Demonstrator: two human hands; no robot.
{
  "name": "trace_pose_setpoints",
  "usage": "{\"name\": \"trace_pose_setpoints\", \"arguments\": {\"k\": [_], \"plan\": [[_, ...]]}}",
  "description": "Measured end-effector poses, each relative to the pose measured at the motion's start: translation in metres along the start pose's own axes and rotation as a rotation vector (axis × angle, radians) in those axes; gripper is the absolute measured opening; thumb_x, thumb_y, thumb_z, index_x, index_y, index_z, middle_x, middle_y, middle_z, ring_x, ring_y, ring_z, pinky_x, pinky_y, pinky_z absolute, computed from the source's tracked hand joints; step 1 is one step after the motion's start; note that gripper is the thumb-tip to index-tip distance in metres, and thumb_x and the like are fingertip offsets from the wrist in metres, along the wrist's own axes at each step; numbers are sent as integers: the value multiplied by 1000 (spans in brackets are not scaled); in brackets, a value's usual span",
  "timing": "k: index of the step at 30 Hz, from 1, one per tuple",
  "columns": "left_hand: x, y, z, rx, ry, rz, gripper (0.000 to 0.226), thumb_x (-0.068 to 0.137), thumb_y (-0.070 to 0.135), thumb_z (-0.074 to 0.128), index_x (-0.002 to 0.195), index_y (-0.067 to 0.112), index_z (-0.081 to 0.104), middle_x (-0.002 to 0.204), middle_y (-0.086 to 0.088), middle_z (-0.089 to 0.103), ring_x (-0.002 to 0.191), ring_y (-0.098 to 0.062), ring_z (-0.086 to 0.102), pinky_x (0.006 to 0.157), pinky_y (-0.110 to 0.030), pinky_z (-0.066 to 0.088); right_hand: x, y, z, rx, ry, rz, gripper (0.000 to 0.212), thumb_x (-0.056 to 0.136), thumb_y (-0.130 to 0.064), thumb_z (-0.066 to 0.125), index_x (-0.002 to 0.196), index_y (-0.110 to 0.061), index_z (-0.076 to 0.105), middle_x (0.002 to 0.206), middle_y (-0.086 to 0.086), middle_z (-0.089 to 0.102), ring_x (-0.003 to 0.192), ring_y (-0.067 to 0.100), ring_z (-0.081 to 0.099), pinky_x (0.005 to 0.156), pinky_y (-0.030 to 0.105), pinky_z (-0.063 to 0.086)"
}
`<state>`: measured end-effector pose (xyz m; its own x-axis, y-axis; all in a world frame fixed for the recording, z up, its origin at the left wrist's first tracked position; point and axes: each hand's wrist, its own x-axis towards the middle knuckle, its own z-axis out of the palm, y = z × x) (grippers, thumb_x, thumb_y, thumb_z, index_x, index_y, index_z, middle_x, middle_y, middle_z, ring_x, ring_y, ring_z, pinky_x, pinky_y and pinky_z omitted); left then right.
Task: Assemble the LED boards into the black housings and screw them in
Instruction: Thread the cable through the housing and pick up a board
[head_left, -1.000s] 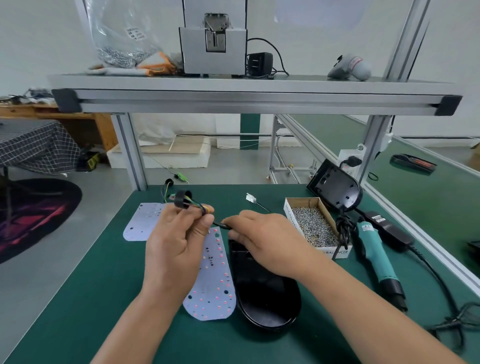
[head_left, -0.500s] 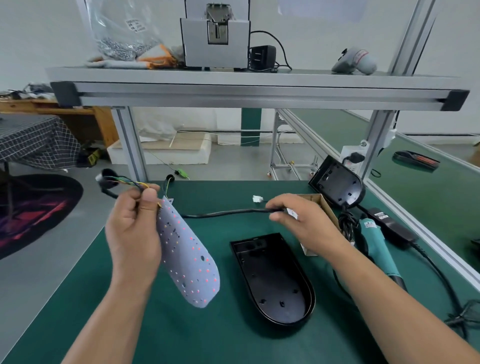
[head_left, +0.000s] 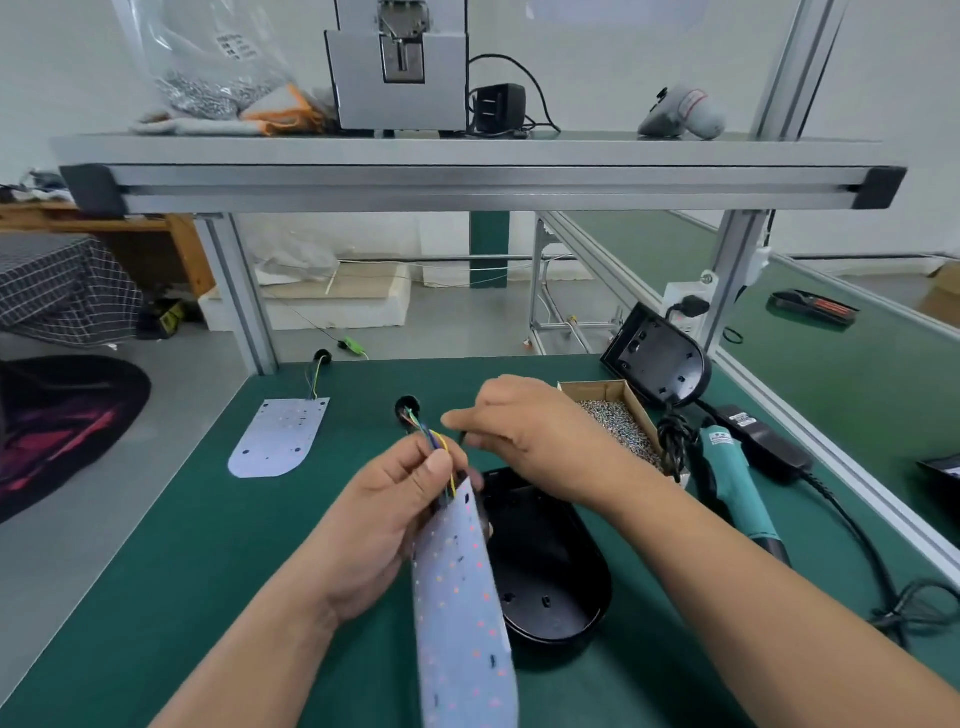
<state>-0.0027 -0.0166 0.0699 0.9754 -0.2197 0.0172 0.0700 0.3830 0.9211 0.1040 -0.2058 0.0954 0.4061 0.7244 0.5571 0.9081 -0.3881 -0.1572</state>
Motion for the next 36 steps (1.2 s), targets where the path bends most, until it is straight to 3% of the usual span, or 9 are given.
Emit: {"name": "trace_pose_setpoints", "arguments": {"k": [2,6,10,17,23,25,28,31,36], "plan": [[2,-3,2,-38,8,-9,16,92,24,74,100,11,69,113,-27,74,67,-31,71,63,-33,60,5,-5,4,-54,18,-26,23,98,-14,70,116,-4,79,82,15,66,76,38,63,68,45,55],[7,-4,-4,-63,214,71,15,85,21,69,90,18,83,86,-12,73,64,-20,63,59,-27,57,6,-7,10,-113,49,80,21,100,-21,69,117,-9,77,91,12,67,89,36,64,76,47,54],[11,-4,-13,21,320,206,16,83,28,74,95,20,83,89,-4,74,75,-16,64,77,-29,54,2,1,10,-144,79,269,23,101,-22,67,123,-20,73,104,1,68,105,25,63,84,41,53],[18,-6,-21,186,566,383,22,100,11,71,88,23,84,110,9,81,95,1,72,80,-10,53,-11,26,-2,-234,-52,512,13,100,-27,58,103,-23,70,91,-6,65,100,21,51,82,36,45],[22,-3,-35,129,627,352,13,99,15,73,94,21,83,112,10,81,98,-2,73,87,-18,53,-21,23,-11,-375,-125,632,10,102,-37,52,99,-28,58,89,-4,62,85,26,63,67,37,44],[23,-9,-32,159,621,319,19,98,12,74,87,24,84,108,10,82,94,-2,73,83,-16,54,-26,19,-13,-238,12,636,15,103,-38,55,95,-26,57,78,-4,64,74,18,61,65,37,48],[25,-19,-27,198,590,250,25,96,9,76,86,29,85,97,8,82,84,-5,72,79,-18,57,-29,7,-9,323,244,771,18,103,-36,61,90,-24,60,72,-4,70,53,6,55,51,20,44],[27,-24,-26,177,563,167,21,96,9,76,86,25,85,93,2,81,83,-11,70,87,-30,57,-35,2,8,695,289,874,9,104,-16,63,97,-10,62,71,-1,68,49,11,55,43,27,46],[27,-32,-28,160,549,79,18,99,12,73,86,21,83,91,-3,79,82,-16,68,92,-41,53,-45,2,20,914,259,860,13,100,7,63,110,-2,63,72,4,61,62,14,67,58,30,61]]}}
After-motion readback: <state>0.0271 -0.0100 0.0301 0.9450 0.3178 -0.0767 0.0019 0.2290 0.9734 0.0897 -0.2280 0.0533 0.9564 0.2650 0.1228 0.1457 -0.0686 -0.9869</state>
